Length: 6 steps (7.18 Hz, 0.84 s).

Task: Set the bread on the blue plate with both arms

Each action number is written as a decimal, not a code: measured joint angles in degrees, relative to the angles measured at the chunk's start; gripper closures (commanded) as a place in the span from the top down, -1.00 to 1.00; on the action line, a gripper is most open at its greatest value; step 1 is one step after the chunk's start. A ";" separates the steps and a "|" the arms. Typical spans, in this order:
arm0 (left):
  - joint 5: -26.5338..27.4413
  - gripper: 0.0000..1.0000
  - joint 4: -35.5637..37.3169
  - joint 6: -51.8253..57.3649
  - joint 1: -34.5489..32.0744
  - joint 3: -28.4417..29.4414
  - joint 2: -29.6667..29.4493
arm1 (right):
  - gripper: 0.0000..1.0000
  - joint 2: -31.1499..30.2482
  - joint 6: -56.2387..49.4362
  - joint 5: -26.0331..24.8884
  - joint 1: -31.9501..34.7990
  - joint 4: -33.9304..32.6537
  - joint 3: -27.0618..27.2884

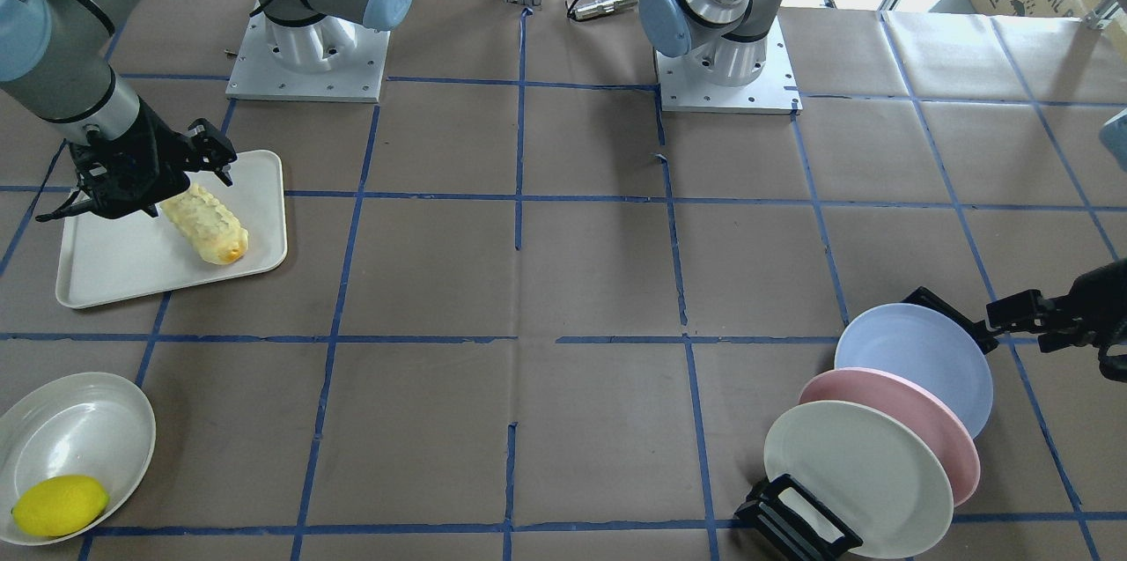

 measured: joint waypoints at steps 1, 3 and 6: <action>-0.19 0.79 -0.20 0.31 0.04 2.03 -3.82 | 0.99 -0.01 -2.90 0.12 -2.54 -5.98 5.35; -0.34 0.35 -3.08 0.16 0.06 5.53 -8.18 | 0.99 0.05 -6.78 0.52 -5.98 -16.79 14.15; -1.36 -0.53 -7.33 -0.17 0.10 7.48 -10.54 | 0.99 0.16 -10.25 0.62 -6.89 -24.60 18.20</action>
